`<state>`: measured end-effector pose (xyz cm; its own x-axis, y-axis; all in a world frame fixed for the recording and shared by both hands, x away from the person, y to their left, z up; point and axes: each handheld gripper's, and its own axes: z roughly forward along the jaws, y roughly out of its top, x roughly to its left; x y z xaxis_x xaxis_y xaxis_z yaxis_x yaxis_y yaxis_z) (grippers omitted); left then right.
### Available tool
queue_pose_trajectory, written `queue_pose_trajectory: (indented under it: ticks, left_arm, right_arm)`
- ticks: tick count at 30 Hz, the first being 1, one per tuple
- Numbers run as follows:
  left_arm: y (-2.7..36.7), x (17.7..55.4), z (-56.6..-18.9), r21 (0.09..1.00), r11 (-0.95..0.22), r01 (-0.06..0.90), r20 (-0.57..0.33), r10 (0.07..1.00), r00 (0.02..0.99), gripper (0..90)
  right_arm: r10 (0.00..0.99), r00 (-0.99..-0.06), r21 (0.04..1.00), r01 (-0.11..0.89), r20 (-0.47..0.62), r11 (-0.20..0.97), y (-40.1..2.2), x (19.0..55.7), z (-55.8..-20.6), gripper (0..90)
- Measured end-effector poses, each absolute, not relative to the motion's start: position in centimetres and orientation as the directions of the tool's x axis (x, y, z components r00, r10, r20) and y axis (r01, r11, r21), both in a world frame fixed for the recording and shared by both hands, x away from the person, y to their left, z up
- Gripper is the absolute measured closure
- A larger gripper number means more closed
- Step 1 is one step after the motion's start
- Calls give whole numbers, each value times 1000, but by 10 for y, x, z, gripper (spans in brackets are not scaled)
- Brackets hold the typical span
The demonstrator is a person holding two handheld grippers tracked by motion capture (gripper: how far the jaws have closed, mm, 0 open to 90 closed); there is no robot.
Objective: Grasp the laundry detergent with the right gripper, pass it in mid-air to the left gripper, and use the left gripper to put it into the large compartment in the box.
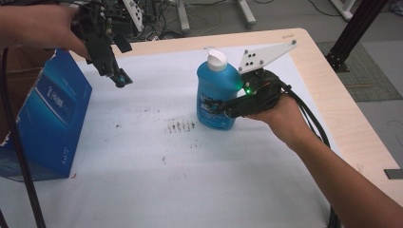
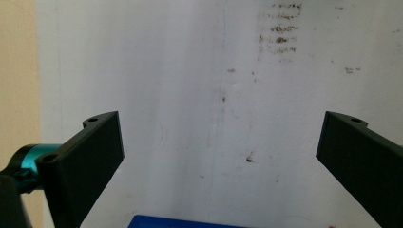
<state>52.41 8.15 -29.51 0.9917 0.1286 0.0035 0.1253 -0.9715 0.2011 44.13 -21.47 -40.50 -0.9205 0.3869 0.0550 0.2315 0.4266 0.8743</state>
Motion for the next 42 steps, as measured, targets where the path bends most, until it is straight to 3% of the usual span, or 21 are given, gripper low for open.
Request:
queue_pose_trajectory:
  ticks: [7,18,34,42]
  left_arm:
    - [82,523,-294,203,-971,125,3,129,992,18]
    - [79,510,-281,220,-969,114,7,118,993,17]
    - [70,472,-251,262,-960,98,-22,95,995,18]
    - [57,444,-237,277,-960,47,-42,37,998,17]
  right_arm:
    - [381,-924,872,209,28,442,-212,438,-403,448]
    - [345,-936,878,222,71,425,-217,432,-383,446]
    - [226,-971,878,170,73,448,-208,419,-356,445]
    - [131,-988,869,132,78,478,-186,416,-350,446]
